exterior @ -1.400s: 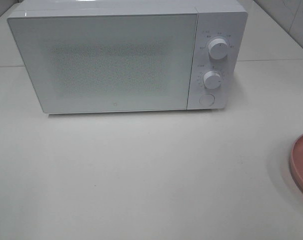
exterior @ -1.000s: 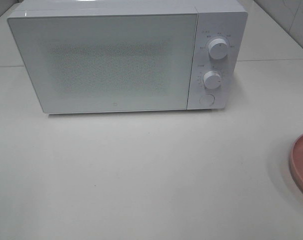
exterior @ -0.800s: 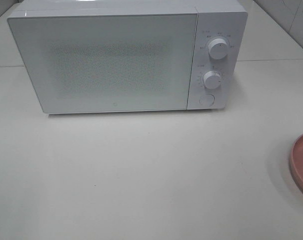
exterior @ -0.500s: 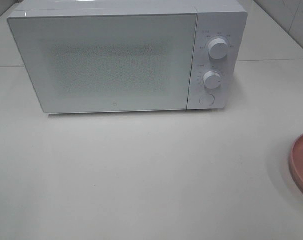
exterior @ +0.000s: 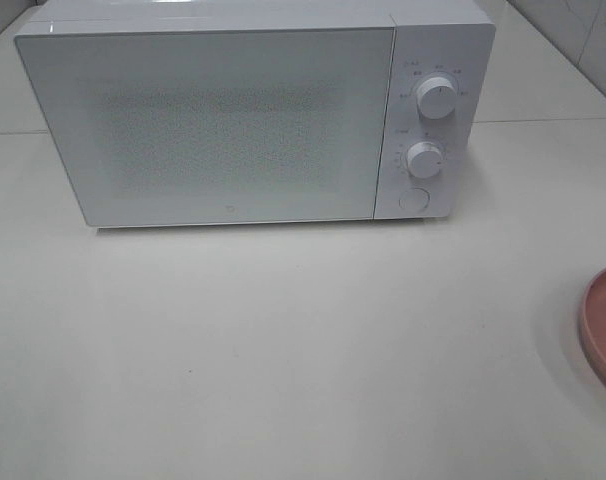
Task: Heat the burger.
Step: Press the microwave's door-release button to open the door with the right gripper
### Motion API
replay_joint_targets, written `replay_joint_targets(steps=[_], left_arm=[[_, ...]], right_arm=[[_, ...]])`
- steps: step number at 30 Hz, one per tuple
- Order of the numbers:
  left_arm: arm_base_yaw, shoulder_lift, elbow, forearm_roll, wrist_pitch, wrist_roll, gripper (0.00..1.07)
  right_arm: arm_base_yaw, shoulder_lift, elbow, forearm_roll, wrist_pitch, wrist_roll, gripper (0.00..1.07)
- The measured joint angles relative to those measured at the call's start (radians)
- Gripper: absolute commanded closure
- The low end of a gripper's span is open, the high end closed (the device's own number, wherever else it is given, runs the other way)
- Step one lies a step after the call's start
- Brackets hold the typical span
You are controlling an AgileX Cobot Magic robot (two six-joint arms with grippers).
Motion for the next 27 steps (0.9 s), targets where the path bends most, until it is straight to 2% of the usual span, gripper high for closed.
replay_joint_targets(steps=[14,21,27], left_arm=[[0.0,0.0,0.0,0.0,0.0,0.0,0.11],[0.0,0.0,0.0,0.0,0.0,0.0,0.11],[0.0,0.0,0.0,0.0,0.0,0.0,0.11]], right_arm=[[0.0,0.248,0.0,0.0,-0.188,0.0,0.31],[0.0,0.328,0.0,0.0,-0.259,0.0,0.31],[0.0,0.394,0.009,-0.004,-0.394,0.0,0.31]])
